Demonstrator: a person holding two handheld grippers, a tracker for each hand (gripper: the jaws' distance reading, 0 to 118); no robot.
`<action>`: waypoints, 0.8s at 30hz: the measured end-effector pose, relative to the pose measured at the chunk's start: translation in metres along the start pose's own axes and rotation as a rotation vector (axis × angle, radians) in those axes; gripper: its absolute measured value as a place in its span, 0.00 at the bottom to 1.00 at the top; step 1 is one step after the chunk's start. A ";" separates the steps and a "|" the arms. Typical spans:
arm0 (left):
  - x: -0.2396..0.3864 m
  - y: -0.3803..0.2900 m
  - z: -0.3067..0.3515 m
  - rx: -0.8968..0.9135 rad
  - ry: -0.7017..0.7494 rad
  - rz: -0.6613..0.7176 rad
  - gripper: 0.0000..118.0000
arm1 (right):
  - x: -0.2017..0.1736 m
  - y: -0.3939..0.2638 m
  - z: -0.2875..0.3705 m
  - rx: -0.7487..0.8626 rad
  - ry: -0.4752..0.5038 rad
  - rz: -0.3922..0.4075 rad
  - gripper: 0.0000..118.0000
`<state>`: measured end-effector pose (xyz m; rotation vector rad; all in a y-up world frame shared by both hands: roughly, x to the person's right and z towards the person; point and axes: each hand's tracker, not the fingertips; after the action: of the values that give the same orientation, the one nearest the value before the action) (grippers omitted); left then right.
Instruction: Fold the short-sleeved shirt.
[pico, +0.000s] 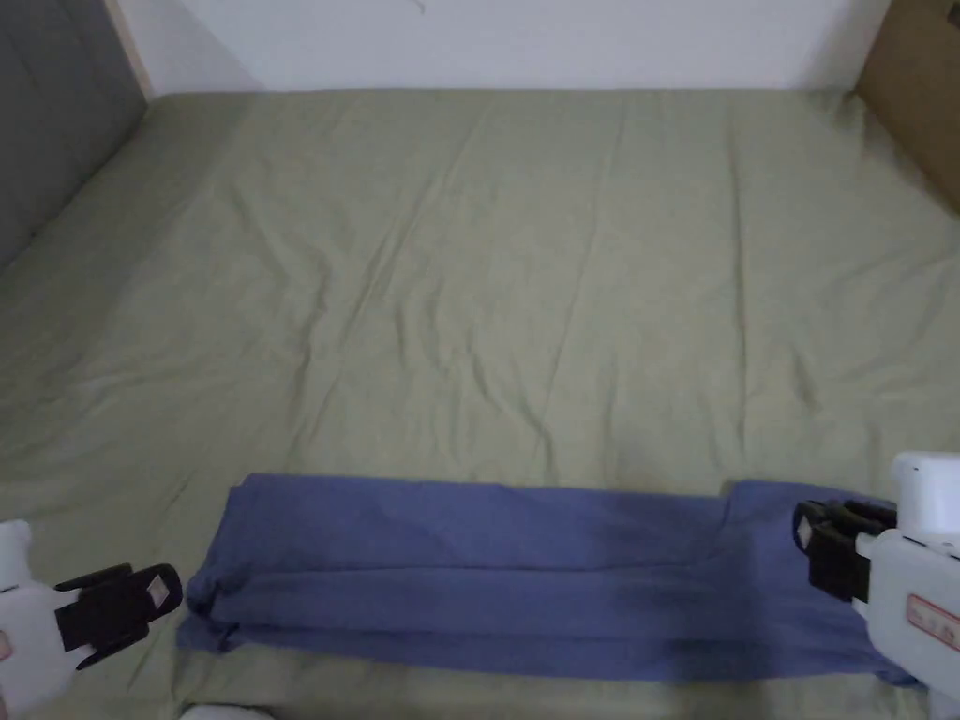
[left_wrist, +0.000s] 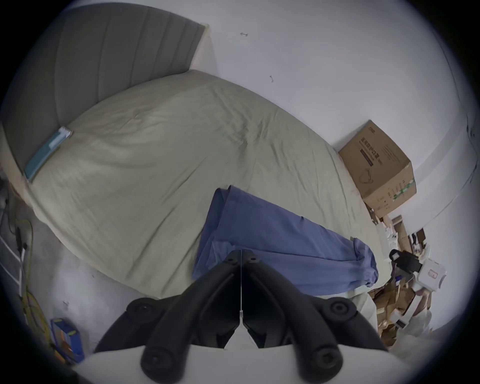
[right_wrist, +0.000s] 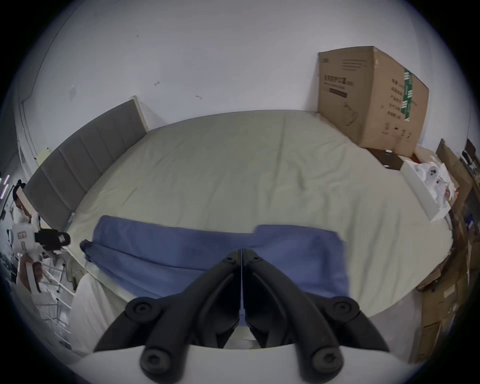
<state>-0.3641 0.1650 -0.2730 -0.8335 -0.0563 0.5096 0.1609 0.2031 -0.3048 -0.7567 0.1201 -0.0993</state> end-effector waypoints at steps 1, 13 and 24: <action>-0.005 -0.002 -0.001 -0.004 -0.010 0.024 0.00 | -0.010 -0.001 -0.005 -0.019 0.047 0.009 0.01; -0.079 -0.022 -0.059 -0.031 -0.245 0.538 0.94 | -0.055 -0.007 -0.037 -0.096 0.152 0.080 0.01; -0.074 -0.023 -0.119 -0.163 -0.260 0.634 0.07 | -0.055 -0.009 -0.054 -0.144 0.118 0.086 0.01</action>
<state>-0.3907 0.0358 -0.3257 -0.9368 -0.0726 1.2230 0.0988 0.1673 -0.3332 -0.8888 0.2743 -0.0542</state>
